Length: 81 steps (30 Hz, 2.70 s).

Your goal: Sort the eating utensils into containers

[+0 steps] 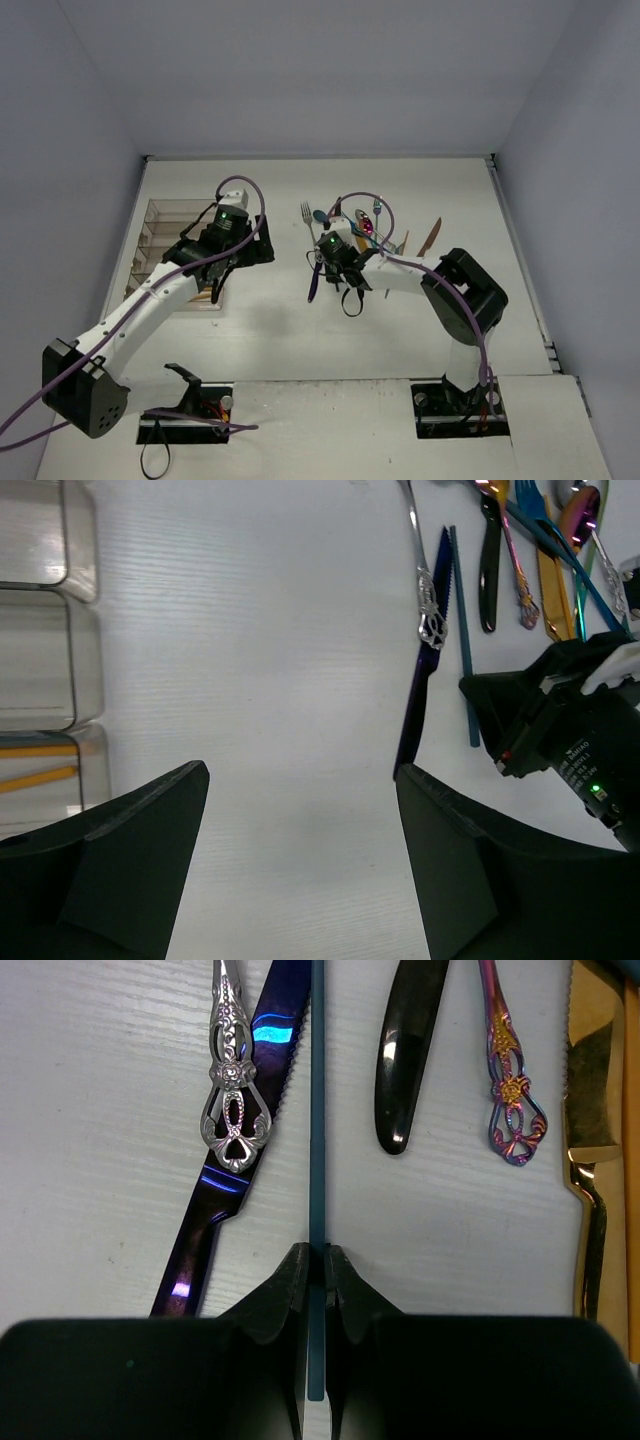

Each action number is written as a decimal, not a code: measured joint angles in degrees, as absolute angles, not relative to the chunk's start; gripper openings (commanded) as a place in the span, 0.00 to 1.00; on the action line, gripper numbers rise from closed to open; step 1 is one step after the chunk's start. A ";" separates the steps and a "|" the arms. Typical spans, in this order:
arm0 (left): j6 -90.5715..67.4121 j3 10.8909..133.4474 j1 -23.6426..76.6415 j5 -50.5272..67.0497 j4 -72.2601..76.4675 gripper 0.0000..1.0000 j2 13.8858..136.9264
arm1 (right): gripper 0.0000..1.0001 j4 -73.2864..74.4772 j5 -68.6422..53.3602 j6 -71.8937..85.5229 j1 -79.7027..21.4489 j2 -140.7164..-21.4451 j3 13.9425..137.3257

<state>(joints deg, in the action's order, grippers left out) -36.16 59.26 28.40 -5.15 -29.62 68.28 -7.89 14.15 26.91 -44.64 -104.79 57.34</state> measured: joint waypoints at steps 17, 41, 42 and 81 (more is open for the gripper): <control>-44.58 61.61 32.31 7.10 -11.97 0.73 74.11 | 0.00 -8.37 9.02 18.45 -46.62 -76.27 50.06; -53.08 62.78 37.50 7.00 -0.12 0.00 82.99 | 0.17 -14.55 1.01 16.20 -47.68 -69.51 44.41; -53.49 62.78 37.56 6.95 0.16 0.00 82.96 | 0.23 -14.75 0.99 16.22 -47.68 -69.52 44.36; -71.00 33.53 -8.20 -20.90 -24.69 0.00 41.91 | 0.71 -15.58 9.56 18.92 -40.25 -66.50 33.93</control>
<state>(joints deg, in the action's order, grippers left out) -71.00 33.53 -8.20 -20.90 -24.69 41.91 -15.58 9.56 18.92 -40.25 -66.50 33.93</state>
